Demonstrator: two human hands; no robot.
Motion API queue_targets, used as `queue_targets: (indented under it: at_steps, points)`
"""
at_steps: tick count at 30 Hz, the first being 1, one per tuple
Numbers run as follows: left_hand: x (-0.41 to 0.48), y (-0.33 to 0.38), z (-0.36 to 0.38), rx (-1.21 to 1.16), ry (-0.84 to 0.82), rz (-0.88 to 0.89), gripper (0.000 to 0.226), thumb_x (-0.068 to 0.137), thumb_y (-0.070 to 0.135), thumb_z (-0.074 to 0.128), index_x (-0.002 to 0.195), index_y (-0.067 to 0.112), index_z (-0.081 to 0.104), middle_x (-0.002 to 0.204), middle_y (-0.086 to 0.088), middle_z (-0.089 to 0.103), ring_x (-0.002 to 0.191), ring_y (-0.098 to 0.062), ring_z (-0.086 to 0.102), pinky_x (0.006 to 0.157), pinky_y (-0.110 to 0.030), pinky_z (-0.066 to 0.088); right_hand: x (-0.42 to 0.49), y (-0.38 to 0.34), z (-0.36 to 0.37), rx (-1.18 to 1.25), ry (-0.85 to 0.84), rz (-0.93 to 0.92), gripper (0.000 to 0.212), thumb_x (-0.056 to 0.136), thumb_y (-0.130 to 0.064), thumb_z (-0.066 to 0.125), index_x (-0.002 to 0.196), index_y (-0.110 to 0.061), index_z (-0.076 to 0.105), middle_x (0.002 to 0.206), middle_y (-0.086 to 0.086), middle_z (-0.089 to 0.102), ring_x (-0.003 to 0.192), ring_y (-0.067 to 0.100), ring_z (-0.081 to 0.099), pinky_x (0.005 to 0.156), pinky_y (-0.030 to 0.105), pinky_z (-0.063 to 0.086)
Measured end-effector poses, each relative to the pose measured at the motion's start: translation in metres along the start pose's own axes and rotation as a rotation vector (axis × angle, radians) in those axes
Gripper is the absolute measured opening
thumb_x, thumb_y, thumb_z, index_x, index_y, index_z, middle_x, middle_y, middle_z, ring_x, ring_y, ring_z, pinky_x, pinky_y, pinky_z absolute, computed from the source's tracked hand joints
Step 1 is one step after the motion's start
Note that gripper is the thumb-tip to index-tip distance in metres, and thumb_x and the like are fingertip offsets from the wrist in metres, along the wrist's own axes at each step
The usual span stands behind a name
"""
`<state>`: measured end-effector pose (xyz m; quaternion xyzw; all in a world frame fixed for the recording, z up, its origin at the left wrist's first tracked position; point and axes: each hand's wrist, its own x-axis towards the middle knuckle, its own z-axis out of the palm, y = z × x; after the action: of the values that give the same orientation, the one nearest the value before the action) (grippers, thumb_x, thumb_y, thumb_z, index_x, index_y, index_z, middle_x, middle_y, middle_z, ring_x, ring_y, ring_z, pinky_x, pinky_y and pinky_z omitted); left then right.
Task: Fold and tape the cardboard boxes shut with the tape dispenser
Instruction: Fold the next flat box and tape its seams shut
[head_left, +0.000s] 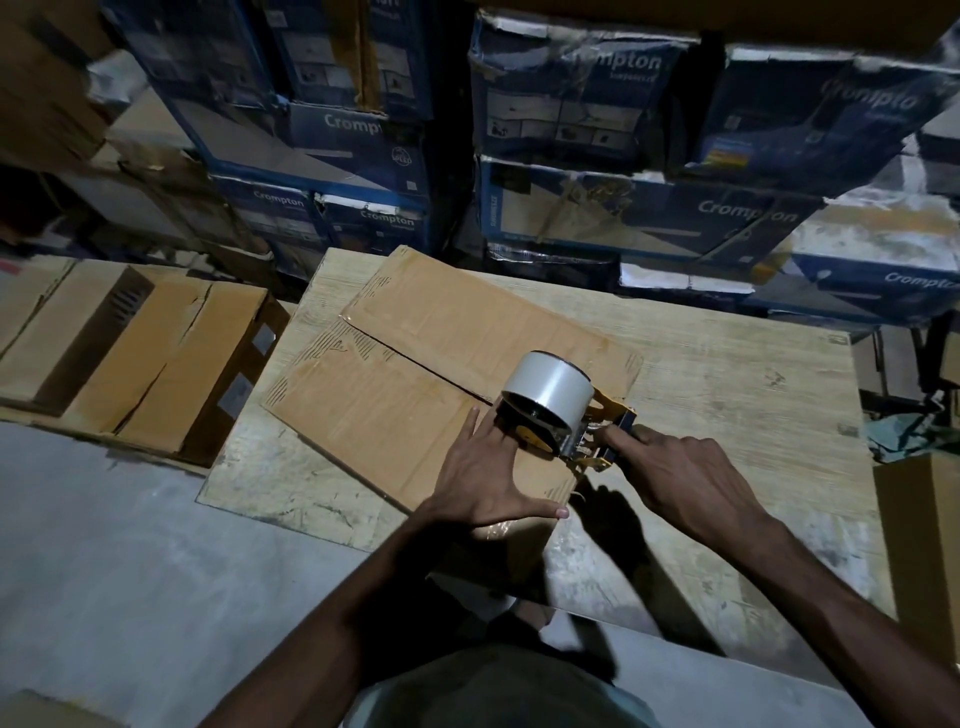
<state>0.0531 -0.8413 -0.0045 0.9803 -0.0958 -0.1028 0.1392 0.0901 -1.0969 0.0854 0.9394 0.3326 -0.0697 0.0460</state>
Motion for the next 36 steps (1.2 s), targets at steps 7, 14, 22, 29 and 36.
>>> queue_targets:
  at_steps: [7,14,22,29,36]
  points:
    - [0.0,0.001,-0.003,0.022,0.013,-0.04,0.133,0.06,0.109,0.037,0.161,0.022,0.031,0.171,0.004,0.02,0.16,-0.013,-0.004,0.126,-0.055,-0.01,0.002,-0.005,0.001,0.018,0.012,0.015,0.045,0.091,-0.027,0.066,0.129,-0.037,0.043,0.091,-0.003,0.064,0.051,0.025,0.056,0.045,0.029,0.01]
    - [0.017,-0.049,-0.017,0.059,0.018,-0.024,0.142,0.057,0.108,0.041,0.165,0.02,0.016,0.172,0.0,0.018,0.16,-0.016,0.0,0.126,-0.057,-0.008,0.041,-0.035,-0.009,0.139,0.093,0.039,0.039,0.097,-0.026,0.062,0.129,-0.033,0.041,0.089,-0.001,0.065,0.054,0.019,0.041,0.046,0.027,0.016]
    - [0.024,-0.085,-0.031,0.08,0.055,0.03,0.132,0.061,0.101,0.05,0.164,0.023,0.023,0.17,-0.001,0.026,0.158,-0.017,0.012,0.128,-0.053,-0.002,0.072,-0.054,-0.017,0.139,0.089,0.055,0.047,0.097,-0.019,0.059,0.136,-0.033,0.035,0.081,0.002,0.065,0.06,0.026,0.053,0.05,0.03,0.027]
    - [0.027,-0.09,-0.024,0.093,0.032,0.024,0.144,0.06,0.106,0.043,0.167,0.02,-0.001,0.174,0.002,-0.001,0.16,-0.018,-0.004,0.129,-0.051,-0.005,0.039,-0.037,-0.013,0.071,0.042,0.091,0.033,0.099,-0.021,0.054,0.126,-0.033,0.041,0.075,-0.002,0.056,0.053,0.025,0.047,0.047,0.033,0.035]
    - [0.025,-0.089,-0.025,0.084,0.011,0.086,0.133,0.071,0.096,0.043,0.166,0.016,-0.004,0.172,0.004,-0.012,0.158,-0.01,-0.013,0.13,-0.04,-0.005,0.008,-0.021,0.0,0.028,0.047,0.12,0.02,0.105,-0.033,0.049,0.121,-0.037,0.039,0.085,-0.003,0.064,0.055,0.027,0.055,0.046,0.031,0.03]
